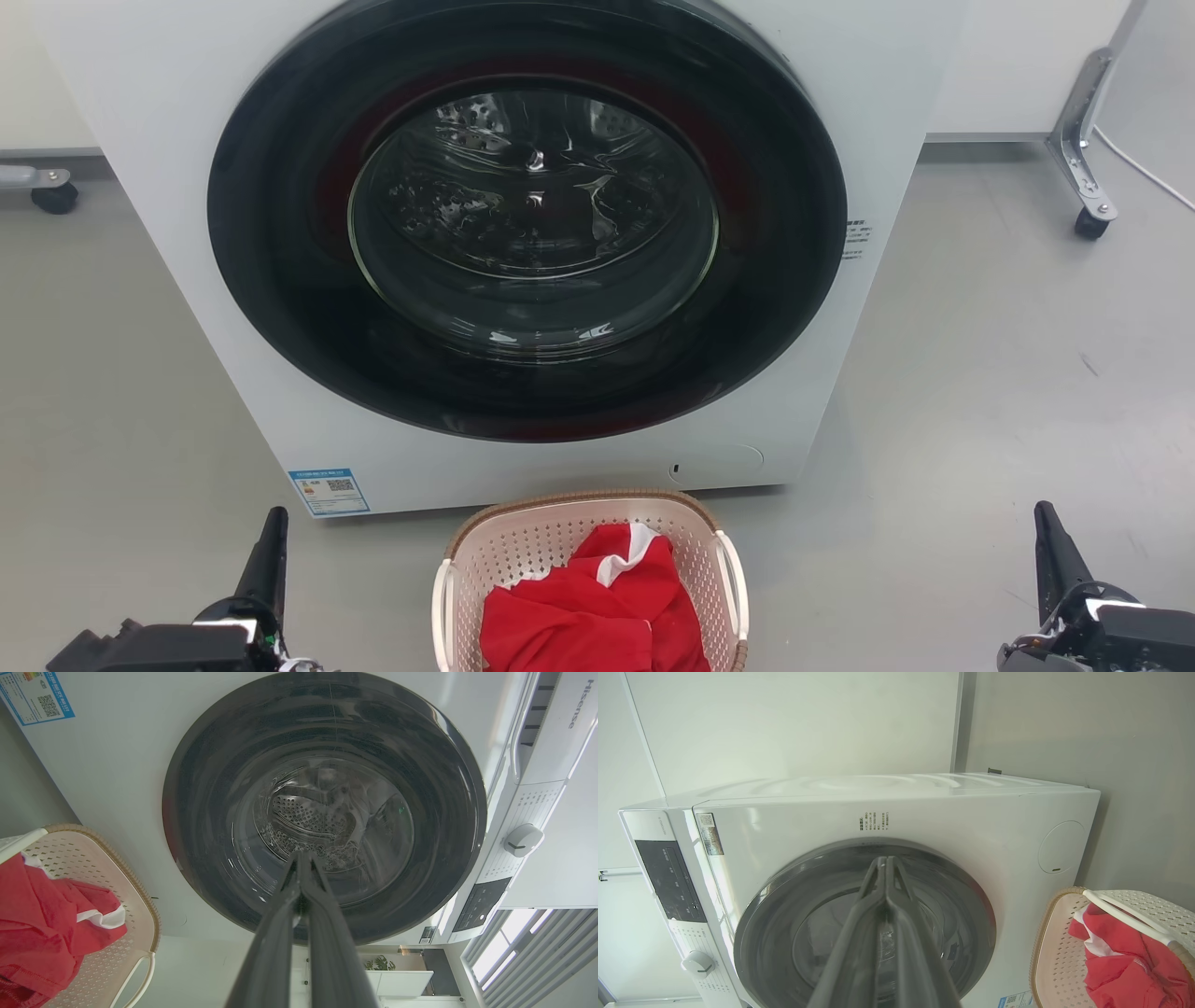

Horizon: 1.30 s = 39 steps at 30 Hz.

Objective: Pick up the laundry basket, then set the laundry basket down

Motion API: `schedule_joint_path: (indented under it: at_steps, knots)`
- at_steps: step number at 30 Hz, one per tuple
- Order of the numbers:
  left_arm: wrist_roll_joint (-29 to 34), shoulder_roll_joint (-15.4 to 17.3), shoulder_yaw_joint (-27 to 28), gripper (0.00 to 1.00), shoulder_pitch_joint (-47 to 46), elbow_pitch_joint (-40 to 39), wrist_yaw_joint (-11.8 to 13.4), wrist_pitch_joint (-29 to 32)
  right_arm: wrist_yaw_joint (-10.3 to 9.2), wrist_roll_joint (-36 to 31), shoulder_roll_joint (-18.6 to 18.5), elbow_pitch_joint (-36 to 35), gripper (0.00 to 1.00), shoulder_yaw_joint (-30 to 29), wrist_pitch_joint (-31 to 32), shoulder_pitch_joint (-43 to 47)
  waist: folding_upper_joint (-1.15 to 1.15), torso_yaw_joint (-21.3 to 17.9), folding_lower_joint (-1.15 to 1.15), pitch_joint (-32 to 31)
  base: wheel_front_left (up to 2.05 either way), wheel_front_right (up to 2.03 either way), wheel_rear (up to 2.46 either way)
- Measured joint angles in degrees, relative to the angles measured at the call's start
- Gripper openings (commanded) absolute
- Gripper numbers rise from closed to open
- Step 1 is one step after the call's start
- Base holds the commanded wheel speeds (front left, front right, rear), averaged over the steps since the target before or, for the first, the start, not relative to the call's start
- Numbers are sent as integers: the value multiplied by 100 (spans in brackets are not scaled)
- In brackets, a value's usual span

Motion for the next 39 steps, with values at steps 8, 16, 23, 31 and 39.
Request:
schedule_joint_path:
  at_steps: [8,16,23,31,39]
  knots:
    - [0,0,0,0,0,0,0,0,0,1,0,0,0,0,0,0,0,0,0,0,0,0,0]
    - [0,-1,0,0,0,1,0,0,0,1,0,0,0,1,0,0,0,0,0,0,0,0,0]
    - [0,-1,0,0,0,3,-1,0,0,1,0,0,0,1,0,0,0,0,0,0,0,0,0]
    - [0,-1,0,0,0,4,-1,0,0,1,1,0,0,1,0,0,0,0,0,-1,0,0,0]
    - [0,-1,0,0,0,7,-1,0,0,2,1,-1,0,1,0,0,0,0,0,-1,0,0,0]
